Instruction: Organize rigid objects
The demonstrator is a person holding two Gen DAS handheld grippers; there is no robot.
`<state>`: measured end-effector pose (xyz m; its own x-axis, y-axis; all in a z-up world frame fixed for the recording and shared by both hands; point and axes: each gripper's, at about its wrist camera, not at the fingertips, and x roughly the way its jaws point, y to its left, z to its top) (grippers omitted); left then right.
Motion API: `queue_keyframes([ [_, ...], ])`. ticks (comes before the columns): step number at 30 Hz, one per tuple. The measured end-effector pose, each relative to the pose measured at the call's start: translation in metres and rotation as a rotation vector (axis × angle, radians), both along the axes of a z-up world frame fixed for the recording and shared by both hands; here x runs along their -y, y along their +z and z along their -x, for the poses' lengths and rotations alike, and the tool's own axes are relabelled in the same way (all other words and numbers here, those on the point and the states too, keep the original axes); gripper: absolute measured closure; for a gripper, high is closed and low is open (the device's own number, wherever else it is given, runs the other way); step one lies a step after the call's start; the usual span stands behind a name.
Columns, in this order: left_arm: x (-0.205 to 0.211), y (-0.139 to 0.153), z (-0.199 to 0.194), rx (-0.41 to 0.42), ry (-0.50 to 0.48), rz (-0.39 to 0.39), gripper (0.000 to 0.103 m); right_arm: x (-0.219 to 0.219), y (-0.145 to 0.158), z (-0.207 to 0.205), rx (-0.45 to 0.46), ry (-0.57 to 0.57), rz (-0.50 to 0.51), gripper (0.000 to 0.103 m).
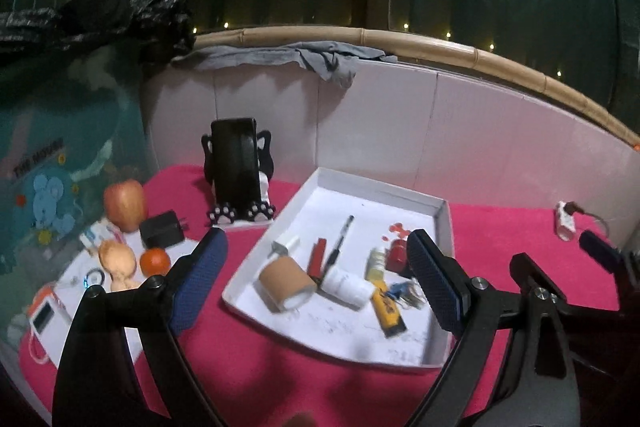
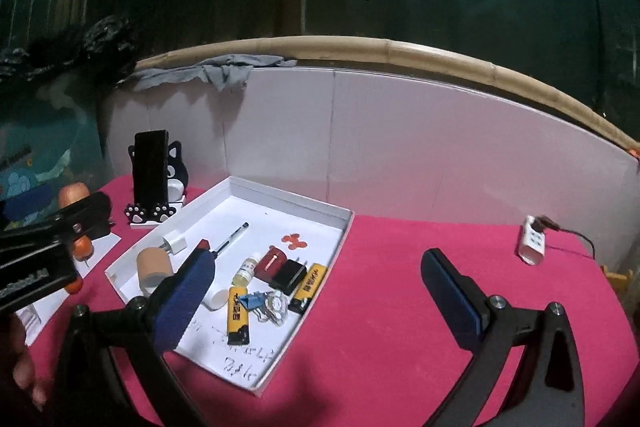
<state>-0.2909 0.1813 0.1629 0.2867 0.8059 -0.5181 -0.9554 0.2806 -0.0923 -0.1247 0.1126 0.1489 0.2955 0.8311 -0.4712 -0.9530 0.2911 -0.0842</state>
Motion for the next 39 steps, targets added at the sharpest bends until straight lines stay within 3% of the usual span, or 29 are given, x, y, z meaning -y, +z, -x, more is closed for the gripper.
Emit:
queue_keyframes([
  [10,0.037,0.011,-0.006,-0.062,-0.027,-0.019,0.012,0.043,0.015,-0.004,-0.032,-0.034,-0.072,0.000],
  [13,0.048,0.011,-0.009,-0.092,-0.026,-0.014,0.012,0.068,0.022,-0.015,-0.101,-0.015,-0.150,0.000],
  [21,0.080,0.014,-0.009,-0.077,-0.041,-0.023,0.012,0.122,0.041,-0.043,-0.238,0.008,-0.279,0.000],
  [29,0.096,0.014,-0.004,-0.086,-0.015,-0.028,0.012,0.148,0.036,-0.047,-0.254,0.003,-0.287,0.000],
  [39,0.116,0.011,0.008,-0.092,-0.005,-0.028,0.012,0.176,0.030,-0.040,-0.207,-0.029,-0.302,0.000],
])
